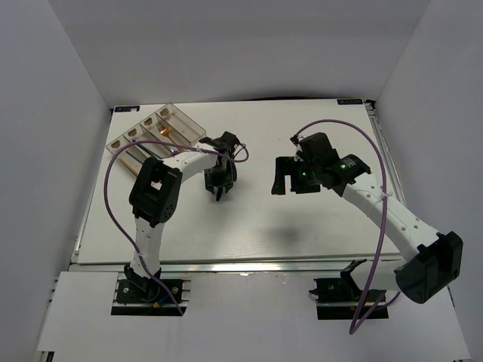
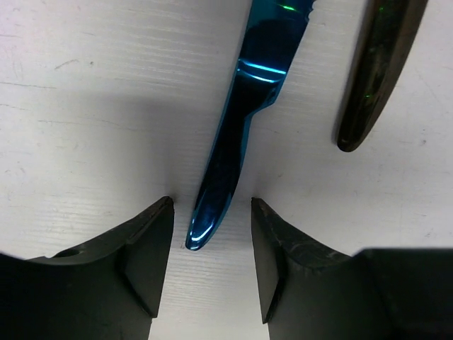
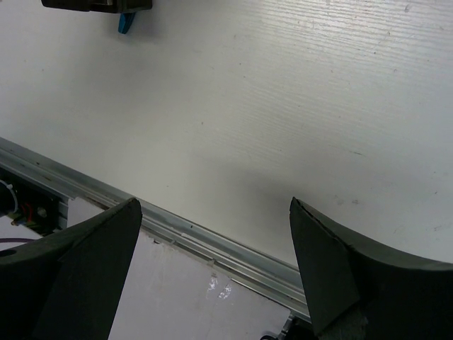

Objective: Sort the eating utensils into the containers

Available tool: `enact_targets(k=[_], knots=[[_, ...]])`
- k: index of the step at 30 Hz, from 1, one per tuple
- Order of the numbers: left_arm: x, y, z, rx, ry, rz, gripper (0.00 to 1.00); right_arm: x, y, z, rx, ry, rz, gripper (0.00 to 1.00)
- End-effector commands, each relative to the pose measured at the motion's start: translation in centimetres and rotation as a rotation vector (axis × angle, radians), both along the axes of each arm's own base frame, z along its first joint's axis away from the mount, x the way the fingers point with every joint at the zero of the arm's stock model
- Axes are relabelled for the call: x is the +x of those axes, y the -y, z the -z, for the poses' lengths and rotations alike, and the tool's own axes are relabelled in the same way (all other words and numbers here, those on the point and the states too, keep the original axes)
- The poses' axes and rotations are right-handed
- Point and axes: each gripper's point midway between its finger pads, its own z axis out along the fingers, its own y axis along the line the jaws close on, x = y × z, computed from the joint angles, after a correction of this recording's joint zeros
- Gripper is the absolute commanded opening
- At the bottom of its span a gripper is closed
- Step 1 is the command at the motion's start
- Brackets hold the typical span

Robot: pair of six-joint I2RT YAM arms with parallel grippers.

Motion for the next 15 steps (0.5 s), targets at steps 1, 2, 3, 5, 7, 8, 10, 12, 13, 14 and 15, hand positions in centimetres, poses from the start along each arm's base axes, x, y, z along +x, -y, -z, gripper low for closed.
enact_targets(k=[1,2,3,5,7,8,10,12,13,14,15], knots=[[-0.6,0.7,1.0,-0.007,-0.002,0.015,0.58,-0.2,0.7,-0.5,-0.007,0.026,-0.005,0.89],[-0.6,0.8,1.1,-0.010,-0.003,0.016,0.57,-0.2,0.7,-0.5,-0.010,0.026,-0.005,0.89],[-0.7,0.9,1.4,-0.015,-0.010,0.017,0.55,-0.1,0.7,-0.6,-0.009,0.027,-0.006,0.89],[-0.7,1.1,1.7,-0.017,-0.016,0.035,0.52,-0.1,0.7,-0.7,-0.008,0.030,-0.005,0.89],[-1.0,0.9,2.4,-0.002,-0.039,0.054,0.50,-0.1,0.7,-0.8,-0.007,0.032,-0.009,0.89],[-1.1,0.7,2.4,0.005,-0.042,0.055,0.50,-0.1,0.7,-0.8,-0.008,0.033,-0.010,0.89],[-1.2,0.3,2.5,0.024,-0.046,0.056,0.50,-0.2,0.7,-0.7,-0.007,0.032,-0.011,0.89],[-1.3,0.4,2.1,0.023,-0.037,0.052,0.59,-0.3,0.8,-0.5,-0.007,0.025,-0.012,0.89],[-1.1,0.6,1.1,0.011,-0.016,0.052,0.63,-0.4,0.8,-0.4,-0.005,0.024,-0.014,0.89],[-1.1,1.0,0.4,0.001,-0.002,0.055,0.67,-0.3,0.7,-0.4,0.003,0.028,-0.016,0.89],[-1.0,1.2,-0.4,-0.009,0.010,0.053,0.76,-0.3,0.7,-0.1,0.002,0.023,-0.014,0.89]])
